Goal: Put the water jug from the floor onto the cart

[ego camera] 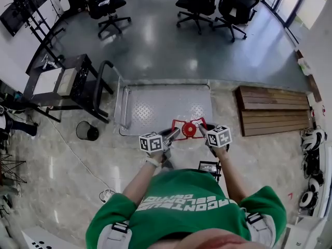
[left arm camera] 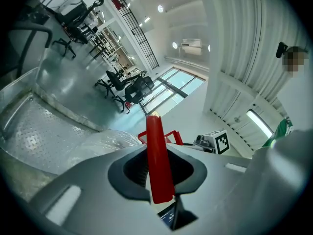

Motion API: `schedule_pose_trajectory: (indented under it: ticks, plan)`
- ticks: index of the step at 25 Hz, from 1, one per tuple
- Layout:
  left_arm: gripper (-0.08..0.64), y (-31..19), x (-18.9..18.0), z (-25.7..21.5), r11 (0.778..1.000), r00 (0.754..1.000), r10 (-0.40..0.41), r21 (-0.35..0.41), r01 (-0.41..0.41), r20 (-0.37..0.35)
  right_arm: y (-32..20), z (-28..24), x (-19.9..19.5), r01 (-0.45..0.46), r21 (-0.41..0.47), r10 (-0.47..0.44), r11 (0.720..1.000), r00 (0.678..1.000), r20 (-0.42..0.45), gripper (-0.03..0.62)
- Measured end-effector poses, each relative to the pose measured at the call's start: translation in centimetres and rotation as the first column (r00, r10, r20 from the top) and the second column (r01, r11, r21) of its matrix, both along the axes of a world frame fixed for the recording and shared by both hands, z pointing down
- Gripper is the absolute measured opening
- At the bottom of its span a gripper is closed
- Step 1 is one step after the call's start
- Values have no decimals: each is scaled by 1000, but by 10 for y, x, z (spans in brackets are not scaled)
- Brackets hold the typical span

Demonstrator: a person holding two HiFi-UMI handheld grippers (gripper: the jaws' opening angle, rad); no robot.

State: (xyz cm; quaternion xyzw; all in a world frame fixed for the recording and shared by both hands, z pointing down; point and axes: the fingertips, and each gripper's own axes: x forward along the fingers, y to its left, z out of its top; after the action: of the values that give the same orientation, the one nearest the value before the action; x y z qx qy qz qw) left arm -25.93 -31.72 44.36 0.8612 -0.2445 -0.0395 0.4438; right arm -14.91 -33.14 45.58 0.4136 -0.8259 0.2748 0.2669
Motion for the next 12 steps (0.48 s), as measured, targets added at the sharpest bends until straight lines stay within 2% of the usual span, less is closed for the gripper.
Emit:
schedule_pose_trajectory:
  ticks: [6,12]
  plan:
    - [83,-15,-24,9,999,999,-26,-18,27,22,-15,5,-25,15,3,-15,1000,1000,3,8]
    - [83,-33,-32,14,997,998,-58,-44,60,35,-36,8,-32,43,-11,-43,999,999,16,8]
